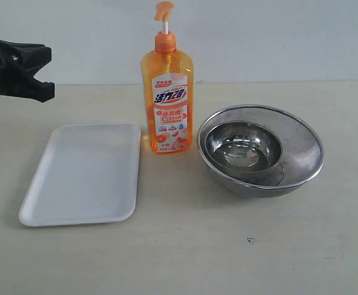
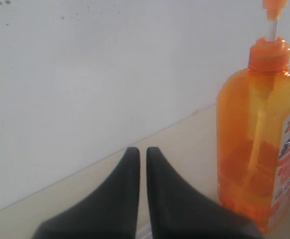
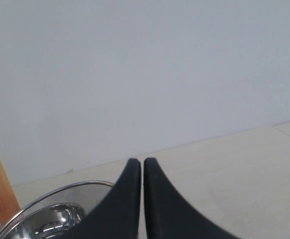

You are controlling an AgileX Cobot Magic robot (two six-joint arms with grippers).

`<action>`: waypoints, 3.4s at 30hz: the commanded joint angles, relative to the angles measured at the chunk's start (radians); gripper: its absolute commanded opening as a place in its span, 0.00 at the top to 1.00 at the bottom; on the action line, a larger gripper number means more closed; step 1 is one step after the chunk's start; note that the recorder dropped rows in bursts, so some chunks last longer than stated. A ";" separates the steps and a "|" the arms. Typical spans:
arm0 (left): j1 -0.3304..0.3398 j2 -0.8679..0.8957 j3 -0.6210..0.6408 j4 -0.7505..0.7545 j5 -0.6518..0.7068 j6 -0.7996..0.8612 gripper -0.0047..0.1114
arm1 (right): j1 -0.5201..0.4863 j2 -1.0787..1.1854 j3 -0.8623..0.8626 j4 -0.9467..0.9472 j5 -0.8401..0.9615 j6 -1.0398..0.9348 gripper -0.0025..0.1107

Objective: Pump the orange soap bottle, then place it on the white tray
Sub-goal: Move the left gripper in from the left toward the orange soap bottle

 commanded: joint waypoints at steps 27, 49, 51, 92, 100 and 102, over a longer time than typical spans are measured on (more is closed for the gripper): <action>0.183 0.434 -0.350 0.730 -0.469 -0.414 0.92 | -0.003 0.132 -0.038 -0.001 -0.036 -0.033 0.98; 0.183 0.624 -0.613 0.918 -0.625 -0.618 0.92 | -0.003 0.605 -0.382 -0.003 0.028 -0.164 0.98; 0.183 0.624 -0.613 0.918 -0.626 -0.618 0.92 | -0.003 0.647 -0.397 -0.003 0.027 -0.164 0.98; 0.088 0.699 -0.613 0.827 -0.626 -0.408 0.01 | 0.004 0.916 -0.656 -0.003 0.180 -0.379 0.98; 0.089 0.747 -0.688 0.783 -0.626 -0.455 0.02 | 0.168 1.214 -0.856 -0.003 0.162 -0.536 0.98; 0.080 0.749 -0.711 0.790 -0.626 -0.472 0.02 | 0.200 1.298 -0.923 -0.003 0.160 -0.538 0.98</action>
